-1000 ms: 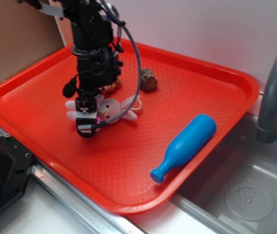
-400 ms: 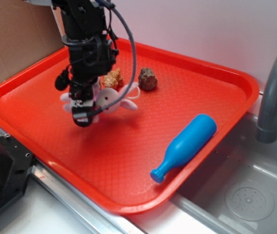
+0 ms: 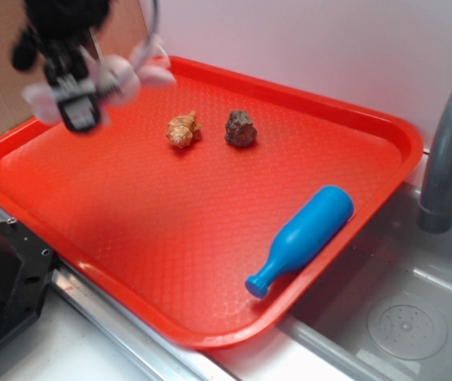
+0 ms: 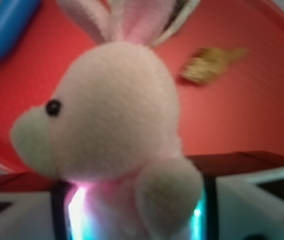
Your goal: Grab the pink bunny.
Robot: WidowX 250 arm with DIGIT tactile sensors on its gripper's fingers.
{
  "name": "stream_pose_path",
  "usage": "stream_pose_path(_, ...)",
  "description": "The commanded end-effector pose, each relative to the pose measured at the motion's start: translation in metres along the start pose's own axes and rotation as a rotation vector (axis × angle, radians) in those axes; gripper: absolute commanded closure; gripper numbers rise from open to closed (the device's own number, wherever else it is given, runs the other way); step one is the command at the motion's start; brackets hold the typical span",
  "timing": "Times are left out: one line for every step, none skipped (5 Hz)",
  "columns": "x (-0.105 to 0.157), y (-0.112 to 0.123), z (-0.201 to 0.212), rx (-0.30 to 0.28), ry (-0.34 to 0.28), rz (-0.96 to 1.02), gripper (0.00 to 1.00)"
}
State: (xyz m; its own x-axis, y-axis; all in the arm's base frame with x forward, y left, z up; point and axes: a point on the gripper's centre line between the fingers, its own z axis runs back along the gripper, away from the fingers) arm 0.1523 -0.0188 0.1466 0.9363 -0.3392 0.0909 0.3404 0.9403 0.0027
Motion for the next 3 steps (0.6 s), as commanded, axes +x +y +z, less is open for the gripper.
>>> stream_pose_path(0.0032, -0.0058, 0.0536, 0.087, -0.041, 0.486, 1.00)
stream_pose_path(0.0040, 0.0004, 0.0577, 0.063, -0.040, 0.540, 1.00)
stream_pose_path(0.0044, 0.0027, 0.0545, 0.062, -0.032, 0.543, 1.00)
